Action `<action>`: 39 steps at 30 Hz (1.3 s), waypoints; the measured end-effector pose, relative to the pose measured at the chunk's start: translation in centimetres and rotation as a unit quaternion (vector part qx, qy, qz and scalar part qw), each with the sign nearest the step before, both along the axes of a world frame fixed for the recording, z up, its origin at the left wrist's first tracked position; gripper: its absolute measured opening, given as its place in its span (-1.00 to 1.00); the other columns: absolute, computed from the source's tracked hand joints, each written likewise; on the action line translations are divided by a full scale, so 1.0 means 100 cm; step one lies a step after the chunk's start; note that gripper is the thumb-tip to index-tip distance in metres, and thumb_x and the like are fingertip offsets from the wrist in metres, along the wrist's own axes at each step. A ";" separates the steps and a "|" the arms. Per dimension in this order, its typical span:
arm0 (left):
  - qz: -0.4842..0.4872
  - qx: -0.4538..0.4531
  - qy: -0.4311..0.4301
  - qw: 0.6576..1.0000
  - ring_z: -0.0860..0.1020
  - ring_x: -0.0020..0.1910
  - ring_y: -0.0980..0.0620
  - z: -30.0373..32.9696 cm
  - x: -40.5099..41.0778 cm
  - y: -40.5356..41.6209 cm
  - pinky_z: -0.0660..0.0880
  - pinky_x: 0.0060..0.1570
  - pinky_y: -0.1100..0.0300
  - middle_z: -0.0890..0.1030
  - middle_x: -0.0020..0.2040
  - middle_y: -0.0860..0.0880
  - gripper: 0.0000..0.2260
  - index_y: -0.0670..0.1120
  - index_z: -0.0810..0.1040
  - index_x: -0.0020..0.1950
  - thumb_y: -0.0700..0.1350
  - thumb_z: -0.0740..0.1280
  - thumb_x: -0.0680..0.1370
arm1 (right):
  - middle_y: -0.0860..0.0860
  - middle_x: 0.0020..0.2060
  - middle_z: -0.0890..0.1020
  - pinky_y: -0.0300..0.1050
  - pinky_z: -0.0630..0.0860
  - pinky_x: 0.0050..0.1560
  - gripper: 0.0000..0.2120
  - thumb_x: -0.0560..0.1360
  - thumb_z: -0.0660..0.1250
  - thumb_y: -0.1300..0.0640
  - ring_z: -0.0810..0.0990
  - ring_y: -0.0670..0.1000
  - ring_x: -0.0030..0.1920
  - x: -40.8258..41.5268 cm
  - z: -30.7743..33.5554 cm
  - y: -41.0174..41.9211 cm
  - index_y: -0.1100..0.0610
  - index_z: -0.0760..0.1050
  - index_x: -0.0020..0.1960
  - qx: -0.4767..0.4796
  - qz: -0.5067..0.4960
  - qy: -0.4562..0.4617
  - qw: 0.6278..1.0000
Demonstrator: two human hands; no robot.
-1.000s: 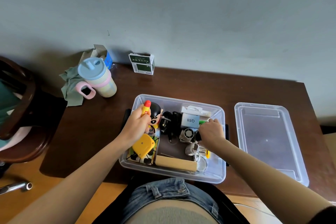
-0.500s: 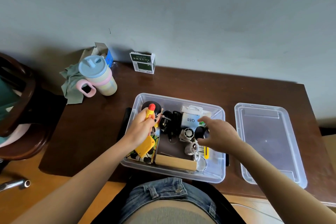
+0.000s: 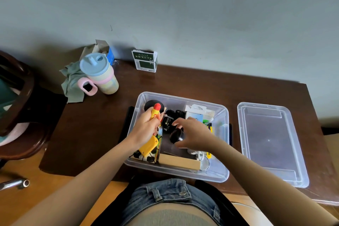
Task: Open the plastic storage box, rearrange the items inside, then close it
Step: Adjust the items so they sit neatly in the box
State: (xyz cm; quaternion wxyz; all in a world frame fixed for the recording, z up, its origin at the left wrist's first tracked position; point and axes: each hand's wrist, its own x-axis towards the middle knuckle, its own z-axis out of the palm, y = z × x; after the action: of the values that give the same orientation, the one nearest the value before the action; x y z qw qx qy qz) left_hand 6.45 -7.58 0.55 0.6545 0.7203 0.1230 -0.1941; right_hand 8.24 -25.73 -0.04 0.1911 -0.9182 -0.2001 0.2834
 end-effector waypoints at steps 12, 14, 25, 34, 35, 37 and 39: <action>-0.002 -0.011 -0.027 1.000 0.23 -0.47 0.12 0.009 0.001 0.006 0.25 -0.44 0.26 0.26 -0.42 -0.01 -0.80 -0.15 0.29 -0.20 -0.38 0.08 0.56 | 0.05 -0.09 0.56 -0.05 0.53 -0.23 -0.76 0.46 0.35 0.06 0.57 0.10 -0.13 0.000 -0.052 0.043 0.17 0.46 0.05 -0.186 0.183 -0.087 0.961; -0.009 -0.014 -0.035 0.999 0.22 -0.47 0.13 0.008 0.002 0.005 0.23 -0.45 0.27 0.26 -0.43 -0.01 -0.78 -0.13 0.29 -0.22 -0.37 0.07 0.57 | 0.03 -0.13 0.57 -0.08 0.46 -0.30 -0.75 0.46 0.36 0.06 0.58 0.08 -0.18 0.001 -0.057 0.044 0.16 0.44 0.04 -0.197 0.196 -0.105 0.955; -0.020 -0.014 -0.038 0.999 0.38 -0.51 0.24 0.003 0.006 0.011 0.31 -0.44 0.42 0.37 -0.46 0.14 -0.78 -0.12 0.32 -0.21 -0.37 0.10 0.56 | 0.02 -0.23 0.60 -0.15 0.15 -0.55 -0.68 0.53 0.28 0.17 0.57 0.08 -0.30 -0.001 -0.075 0.046 0.22 0.34 0.24 -0.247 0.246 -0.141 0.927; -0.028 -0.001 -0.029 0.999 0.22 -0.45 0.11 0.001 0.006 0.015 0.25 -0.41 0.22 0.25 -0.41 0.02 -0.81 -0.13 0.26 -0.20 -0.34 0.08 0.58 | 0.03 -0.10 0.61 -0.11 0.31 -0.40 -0.63 0.54 0.29 -0.04 0.61 0.08 -0.17 -0.002 -0.080 0.040 0.17 0.36 0.22 -0.222 0.236 -0.149 0.934; -0.029 -0.003 -0.027 0.999 0.22 -0.44 0.10 0.000 0.006 0.016 0.24 -0.41 0.20 0.25 -0.41 0.01 -0.82 -0.14 0.27 -0.19 -0.35 0.08 0.57 | 0.03 -0.08 0.59 -0.11 0.29 -0.40 -0.65 0.54 0.29 -0.02 0.61 0.08 -0.16 -0.002 -0.080 0.040 0.17 0.37 0.21 -0.219 0.235 -0.152 0.935; -0.027 -0.008 -0.023 0.999 0.22 -0.44 0.10 -0.001 0.007 0.017 0.23 -0.40 0.19 0.25 -0.41 0.01 -0.84 -0.15 0.28 -0.16 -0.37 0.07 0.55 | 0.04 -0.03 0.56 -0.11 0.26 -0.41 -0.68 0.55 0.28 0.01 0.60 0.09 -0.15 -0.004 -0.080 0.039 0.17 0.38 0.21 -0.215 0.229 -0.160 0.936; -0.026 -0.011 -0.022 0.999 0.23 -0.45 0.10 -0.002 0.007 0.018 0.24 -0.40 0.20 0.25 -0.42 0.02 -0.84 -0.15 0.28 -0.15 -0.39 0.08 0.54 | 0.06 0.00 0.55 -0.11 0.26 -0.41 -0.64 0.54 0.30 -0.01 0.60 0.09 -0.14 -0.006 -0.080 0.039 0.18 0.36 0.22 -0.218 0.223 -0.162 0.936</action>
State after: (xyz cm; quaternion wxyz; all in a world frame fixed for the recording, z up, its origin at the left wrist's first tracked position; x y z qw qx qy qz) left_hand 7.14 -5.82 0.39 0.6597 0.7200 0.0882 -0.1966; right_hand 7.67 -21.87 -8.04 -0.1167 -0.9025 -0.3618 0.2025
